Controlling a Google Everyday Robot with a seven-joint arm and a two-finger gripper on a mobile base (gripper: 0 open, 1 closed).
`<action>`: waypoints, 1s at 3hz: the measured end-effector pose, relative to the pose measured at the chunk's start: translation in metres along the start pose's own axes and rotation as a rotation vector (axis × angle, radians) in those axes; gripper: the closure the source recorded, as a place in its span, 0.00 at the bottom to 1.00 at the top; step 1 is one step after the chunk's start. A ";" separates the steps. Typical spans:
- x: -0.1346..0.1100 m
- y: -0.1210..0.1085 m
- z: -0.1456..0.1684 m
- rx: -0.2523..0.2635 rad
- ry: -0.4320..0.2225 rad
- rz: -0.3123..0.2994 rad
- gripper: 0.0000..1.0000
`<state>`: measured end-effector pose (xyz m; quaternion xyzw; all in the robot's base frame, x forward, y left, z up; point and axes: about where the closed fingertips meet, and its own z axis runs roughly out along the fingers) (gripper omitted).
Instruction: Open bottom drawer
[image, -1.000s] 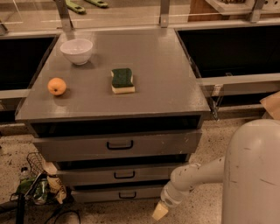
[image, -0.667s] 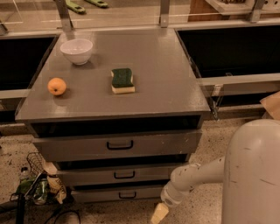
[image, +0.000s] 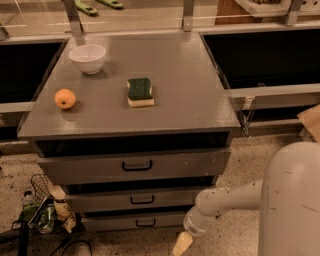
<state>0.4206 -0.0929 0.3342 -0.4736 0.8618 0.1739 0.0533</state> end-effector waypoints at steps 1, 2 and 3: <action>-0.006 0.000 0.025 -0.101 -0.031 -0.068 0.00; -0.006 -0.003 0.029 -0.116 -0.029 -0.124 0.00; -0.005 -0.002 0.032 -0.119 -0.037 -0.110 0.00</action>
Offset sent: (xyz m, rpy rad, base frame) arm 0.0014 0.0123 -0.0204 0.0812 0.0385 0.0754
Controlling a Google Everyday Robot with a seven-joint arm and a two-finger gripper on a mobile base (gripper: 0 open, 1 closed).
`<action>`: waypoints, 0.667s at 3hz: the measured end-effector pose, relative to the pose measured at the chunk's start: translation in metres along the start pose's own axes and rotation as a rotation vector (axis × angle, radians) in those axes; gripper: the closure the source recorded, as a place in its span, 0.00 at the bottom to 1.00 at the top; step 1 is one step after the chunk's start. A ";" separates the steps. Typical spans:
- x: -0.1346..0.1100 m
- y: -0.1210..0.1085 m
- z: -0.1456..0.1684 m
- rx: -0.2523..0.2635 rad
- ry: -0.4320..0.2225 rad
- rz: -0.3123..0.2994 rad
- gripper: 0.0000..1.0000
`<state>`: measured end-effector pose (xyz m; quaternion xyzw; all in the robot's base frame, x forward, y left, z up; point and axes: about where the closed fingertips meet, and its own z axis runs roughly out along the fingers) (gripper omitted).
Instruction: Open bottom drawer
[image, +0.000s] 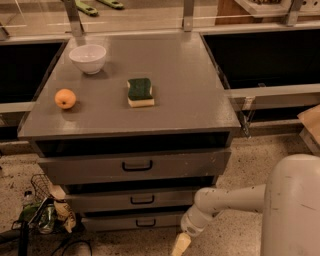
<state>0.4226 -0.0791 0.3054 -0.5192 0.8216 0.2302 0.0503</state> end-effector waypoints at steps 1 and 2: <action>0.001 -0.005 0.021 -0.016 -0.019 0.008 0.00; 0.002 -0.003 0.021 -0.009 -0.014 0.010 0.00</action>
Offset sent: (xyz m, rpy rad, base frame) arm 0.0054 0.0121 -0.0314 0.0273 0.0106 0.0004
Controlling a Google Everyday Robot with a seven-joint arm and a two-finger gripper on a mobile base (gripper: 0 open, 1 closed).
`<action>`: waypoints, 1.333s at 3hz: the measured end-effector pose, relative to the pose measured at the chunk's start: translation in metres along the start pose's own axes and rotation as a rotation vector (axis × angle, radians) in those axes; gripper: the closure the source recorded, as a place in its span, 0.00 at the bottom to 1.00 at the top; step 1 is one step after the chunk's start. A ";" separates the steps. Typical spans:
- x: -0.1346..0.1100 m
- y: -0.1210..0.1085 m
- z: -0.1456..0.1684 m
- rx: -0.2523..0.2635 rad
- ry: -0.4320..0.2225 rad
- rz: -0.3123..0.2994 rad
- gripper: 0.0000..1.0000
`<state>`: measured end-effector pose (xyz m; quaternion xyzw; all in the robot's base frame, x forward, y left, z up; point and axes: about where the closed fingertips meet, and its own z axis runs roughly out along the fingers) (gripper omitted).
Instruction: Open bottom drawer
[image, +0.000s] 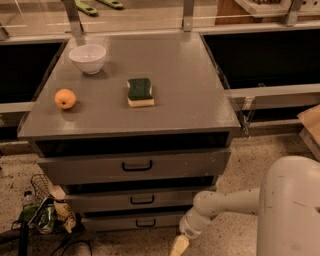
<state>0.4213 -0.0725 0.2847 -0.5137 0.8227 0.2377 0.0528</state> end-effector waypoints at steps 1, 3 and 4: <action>0.000 0.001 0.002 0.047 0.015 0.002 0.00; 0.001 0.010 0.014 0.140 0.076 0.002 0.00; 0.007 0.007 0.018 0.126 0.070 -0.002 0.00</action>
Offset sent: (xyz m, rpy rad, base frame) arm -0.0025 0.0036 -0.0024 -0.2437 -0.2117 -0.0861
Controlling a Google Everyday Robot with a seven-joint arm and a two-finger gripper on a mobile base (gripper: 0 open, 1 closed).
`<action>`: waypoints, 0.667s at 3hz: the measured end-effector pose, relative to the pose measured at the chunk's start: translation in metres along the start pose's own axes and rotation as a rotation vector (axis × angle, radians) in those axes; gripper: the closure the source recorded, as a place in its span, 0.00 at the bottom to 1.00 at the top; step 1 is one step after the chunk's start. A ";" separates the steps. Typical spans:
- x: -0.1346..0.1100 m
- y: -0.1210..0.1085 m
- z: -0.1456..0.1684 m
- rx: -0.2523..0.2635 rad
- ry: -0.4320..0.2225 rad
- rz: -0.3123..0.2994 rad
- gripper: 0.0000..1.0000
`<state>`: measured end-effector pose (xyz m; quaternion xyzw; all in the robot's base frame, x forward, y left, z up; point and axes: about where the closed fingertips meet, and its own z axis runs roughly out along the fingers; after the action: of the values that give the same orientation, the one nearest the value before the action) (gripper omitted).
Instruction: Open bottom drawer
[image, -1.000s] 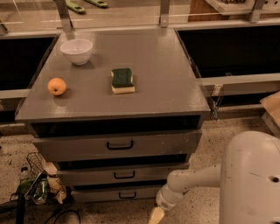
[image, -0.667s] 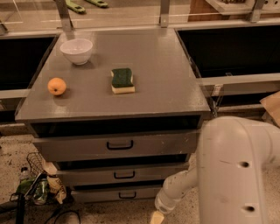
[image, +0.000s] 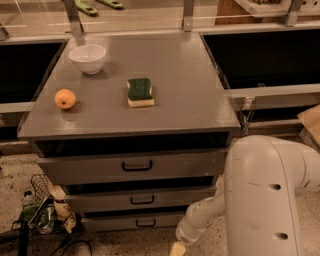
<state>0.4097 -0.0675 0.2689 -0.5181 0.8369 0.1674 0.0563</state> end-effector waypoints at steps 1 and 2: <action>-0.005 -0.005 0.004 0.002 -0.017 -0.019 0.00; -0.012 -0.011 0.008 0.009 -0.032 -0.041 0.00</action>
Offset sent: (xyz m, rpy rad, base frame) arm 0.0275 0.0120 -0.0088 0.0411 -0.0634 0.0457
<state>0.4241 -0.0593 0.2623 -0.5322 0.8258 0.1708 0.0756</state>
